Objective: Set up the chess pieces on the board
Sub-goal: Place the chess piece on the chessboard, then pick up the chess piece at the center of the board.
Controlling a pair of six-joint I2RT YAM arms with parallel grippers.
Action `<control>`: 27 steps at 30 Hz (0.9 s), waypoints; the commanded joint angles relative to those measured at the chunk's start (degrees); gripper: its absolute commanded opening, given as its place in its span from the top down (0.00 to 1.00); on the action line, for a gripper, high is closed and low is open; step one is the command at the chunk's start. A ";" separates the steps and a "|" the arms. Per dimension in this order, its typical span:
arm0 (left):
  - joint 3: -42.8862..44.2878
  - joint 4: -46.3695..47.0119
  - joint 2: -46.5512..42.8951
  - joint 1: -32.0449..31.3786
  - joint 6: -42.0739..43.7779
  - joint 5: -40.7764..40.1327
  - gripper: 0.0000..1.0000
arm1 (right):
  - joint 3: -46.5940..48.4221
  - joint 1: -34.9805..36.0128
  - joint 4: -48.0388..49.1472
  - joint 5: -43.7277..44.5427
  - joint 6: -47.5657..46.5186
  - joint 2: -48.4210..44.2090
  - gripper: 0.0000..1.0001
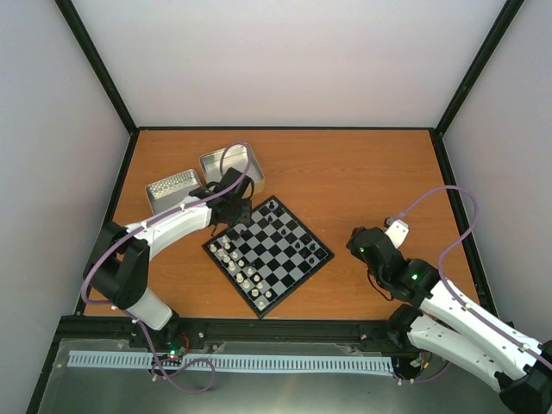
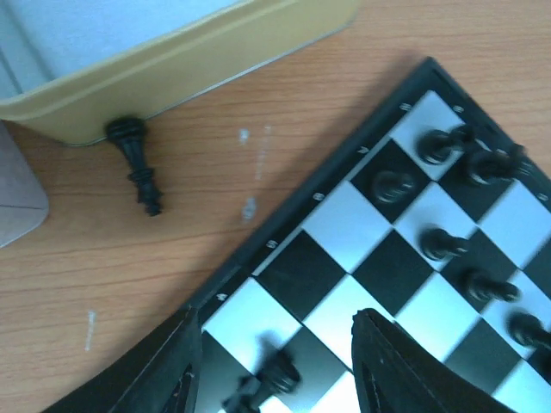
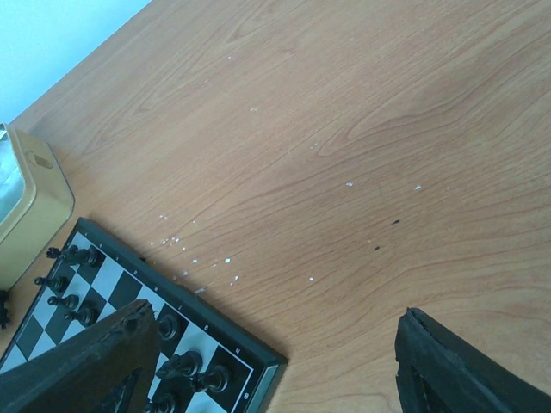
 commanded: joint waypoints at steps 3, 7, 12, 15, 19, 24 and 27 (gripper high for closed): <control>-0.64 5.80 2.63 3.54 -3.33 -6.69 0.50 | -0.26 -0.38 1.75 -0.09 -0.35 1.00 0.25; 1.42 5.32 7.30 4.69 -3.02 -11.83 0.48 | -0.28 -0.38 1.77 -0.39 -0.31 1.15 0.25; 1.51 7.59 11.24 8.10 -2.15 -7.51 0.52 | -0.35 -0.38 1.35 -0.19 -0.29 0.97 0.25; 1.93 9.28 12.52 8.62 -1.34 -6.57 0.55 | -0.45 -0.38 1.39 -0.16 -0.20 0.90 0.25; 4.00 9.21 15.25 9.01 -1.14 -7.19 0.61 | -0.37 -0.35 1.28 0.23 0.41 1.14 0.25; 4.81 10.70 17.99 11.28 -1.11 -5.79 0.63 | -0.08 -0.38 1.29 0.69 0.38 0.73 0.25; 5.11 11.62 18.71 11.63 -0.97 -4.83 0.71 | -0.08 -0.38 1.19 0.70 0.33 0.69 0.25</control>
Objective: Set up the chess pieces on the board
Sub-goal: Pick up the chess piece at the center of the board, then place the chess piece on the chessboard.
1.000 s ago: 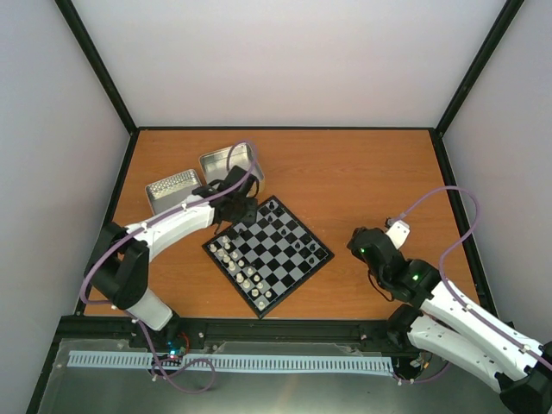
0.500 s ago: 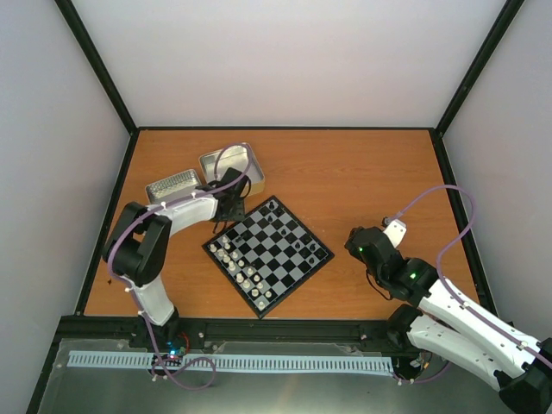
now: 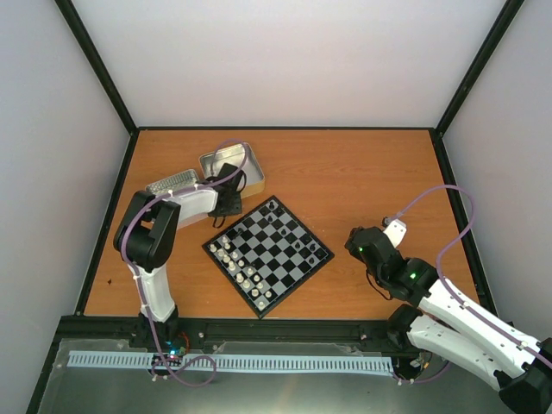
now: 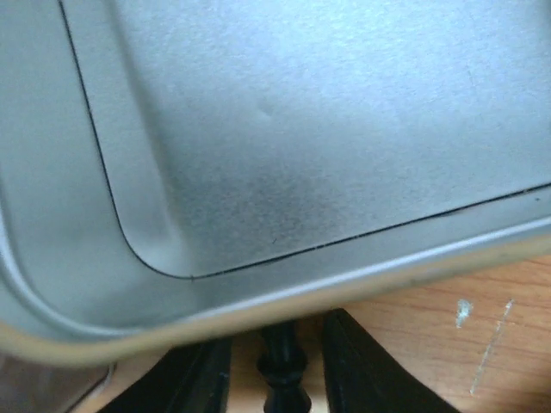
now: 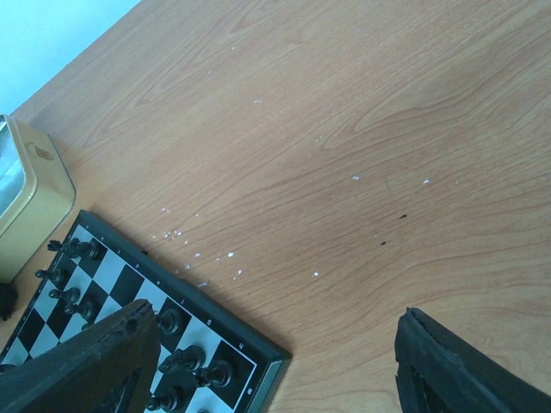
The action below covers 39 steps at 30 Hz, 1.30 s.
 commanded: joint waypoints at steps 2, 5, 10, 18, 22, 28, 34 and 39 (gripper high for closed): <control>2.54 2.10 1.47 1.30 0.30 2.06 0.80 | -0.04 -0.38 0.12 1.91 0.76 -0.39 0.25; 2.95 0.68 1.87 1.30 -0.12 2.22 0.88 | -0.03 -0.38 0.32 1.85 0.76 -0.43 0.25; 0.34 0.94 -2.03 1.30 -0.26 4.40 0.92 | -0.02 -0.38 2.49 0.26 -1.17 -0.08 0.25; -7.58 5.25 -19.22 1.30 -1.44 19.09 0.90 | 0.33 -0.33 13.81 -10.25 -13.05 3.38 0.25; -8.66 7.60 -25.69 0.98 1.33 28.99 0.87 | 1.88 -0.38 17.62 -15.54 -16.87 6.52 0.25; -7.09 10.87 -32.10 -3.33 10.53 40.44 0.86 | 7.72 -0.51 22.21 -27.37 -22.48 11.72 0.23; -7.41 16.07 -36.01 -7.25 14.26 48.01 0.87 | 18.65 -2.52 18.25 -34.51 -23.59 15.51 0.22; -8.62 18.85 -39.47 -8.10 18.41 54.01 0.87 | 26.95 -4.83 16.60 -44.15 -23.87 19.79 0.22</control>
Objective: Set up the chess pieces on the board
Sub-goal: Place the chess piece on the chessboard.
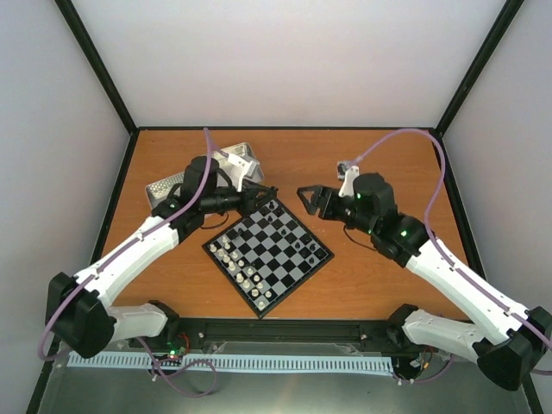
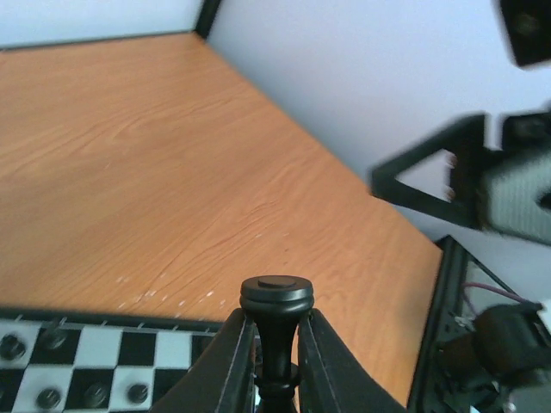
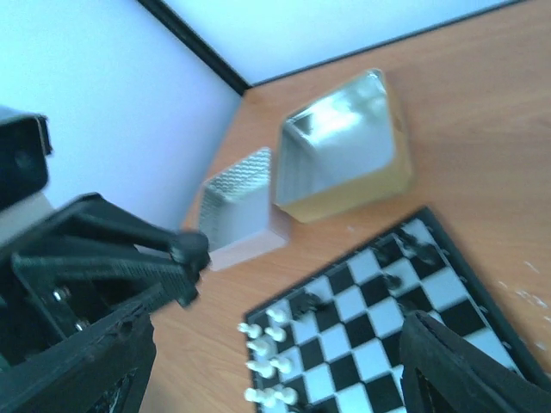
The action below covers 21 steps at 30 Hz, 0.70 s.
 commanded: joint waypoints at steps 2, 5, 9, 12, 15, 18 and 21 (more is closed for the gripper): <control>-0.18 5.41 -3.78 -0.59 7.55 11.18 0.87 | 8.21 -1.73 -0.17 -14.91 -1.77 5.51 0.22; -0.11 5.07 -4.92 -0.59 9.49 12.93 0.87 | 13.52 -1.74 -1.79 -20.25 -2.62 10.94 0.23; -0.35 4.32 -6.01 -0.57 10.77 11.33 0.87 | 15.27 -1.73 -0.74 -23.07 -1.96 13.09 0.26; -0.31 3.95 -6.03 -0.58 11.64 11.28 0.86 | 14.92 -1.74 0.10 -24.86 -1.16 13.77 0.32; 0.22 2.48 -5.41 -0.59 12.73 11.97 0.87 | 14.61 -1.73 0.13 -26.74 -0.68 14.27 0.39; 0.24 1.98 -5.12 -0.59 13.28 11.96 0.87 | 14.02 -1.71 0.77 -27.44 0.26 14.36 0.46; 0.34 1.36 -5.02 -0.59 13.98 12.30 0.87 | 13.96 -1.73 1.20 -29.36 1.79 15.45 0.52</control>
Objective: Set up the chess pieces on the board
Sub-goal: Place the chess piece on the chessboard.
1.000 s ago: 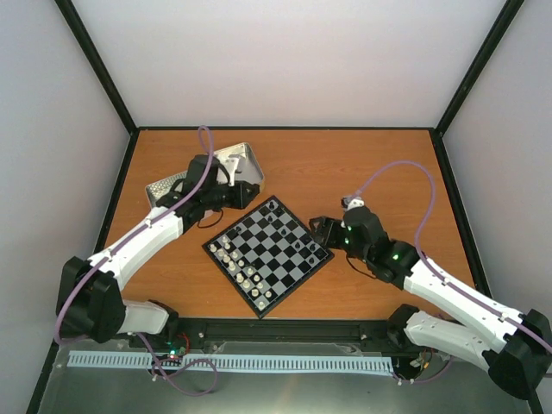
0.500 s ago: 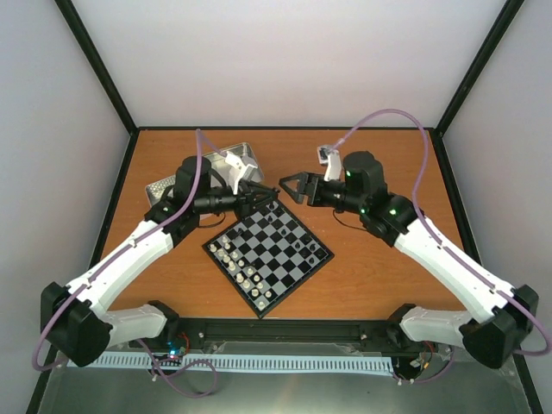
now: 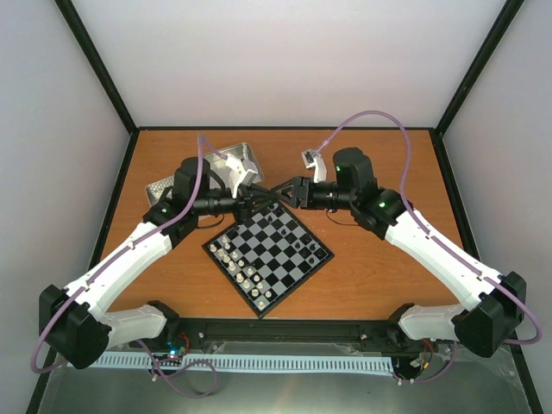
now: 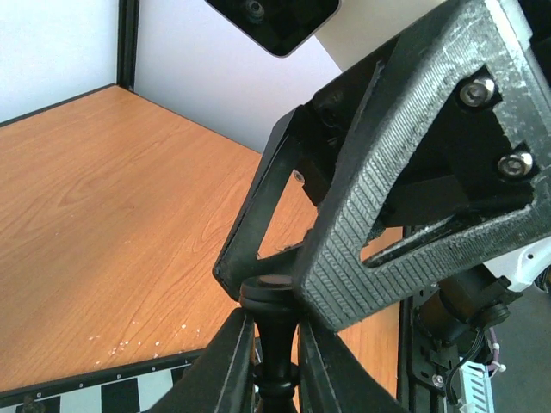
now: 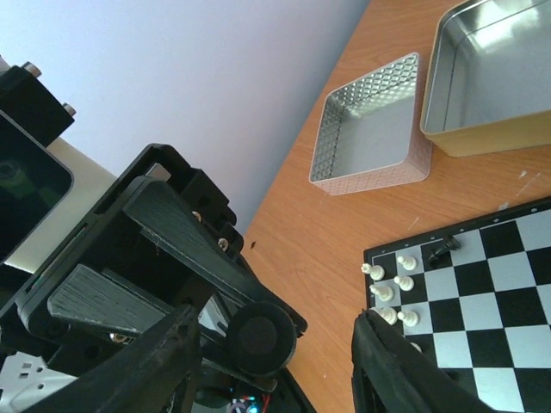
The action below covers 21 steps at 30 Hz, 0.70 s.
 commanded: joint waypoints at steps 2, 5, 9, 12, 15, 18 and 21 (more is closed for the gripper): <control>1.01 -1.37 -0.06 -0.26 3.71 2.05 0.87 | -0.12 -0.38 1.71 -4.32 3.14 1.98 0.54; 0.93 -2.21 -0.14 -0.26 4.82 2.78 0.87 | -1.51 -0.33 4.06 -4.62 6.56 2.47 0.59; 0.85 -2.26 -0.65 -0.26 5.64 2.03 0.87 | -4.85 -0.08 7.70 -4.22 13.10 2.67 0.71; 1.05 -2.10 -0.61 -0.26 5.62 0.24 0.87 | -5.88 0.17 7.40 -4.93 14.75 2.51 0.73; 1.59 -2.25 -0.21 -0.26 4.85 -0.33 0.82 | -7.05 0.15 7.95 -4.06 16.94 0.98 0.78; 1.82 -2.41 0.11 -0.22 2.89 -0.41 0.59 | -9.42 0.15 13.77 -1.31 21.57 -0.86 0.83; 0.10 -0.61 -0.68 -0.26 -1.70 -2.47 0.40 | -11.89 0.15 20.29 3.97 27.61 -2.50 0.83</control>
